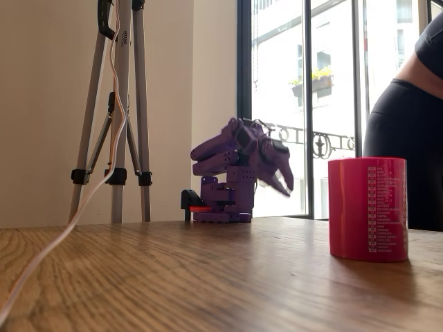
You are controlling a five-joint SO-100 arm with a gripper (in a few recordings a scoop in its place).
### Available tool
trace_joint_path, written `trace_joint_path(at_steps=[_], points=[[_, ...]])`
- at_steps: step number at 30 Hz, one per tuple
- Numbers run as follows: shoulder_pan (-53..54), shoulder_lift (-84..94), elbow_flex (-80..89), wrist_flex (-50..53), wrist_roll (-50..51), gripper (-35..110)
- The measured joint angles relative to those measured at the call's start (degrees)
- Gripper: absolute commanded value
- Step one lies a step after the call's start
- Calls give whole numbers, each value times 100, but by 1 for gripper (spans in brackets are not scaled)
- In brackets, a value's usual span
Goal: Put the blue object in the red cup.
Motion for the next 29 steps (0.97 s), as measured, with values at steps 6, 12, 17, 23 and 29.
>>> trace_joint_path(at_steps=[6,12,17,23,29], points=[[220,35,62,0,149,1],[290,35,62,0,193,0],[290,35,62,0,193,0],[290,35,62,0,193,0],[290,35,62,0,193,0]])
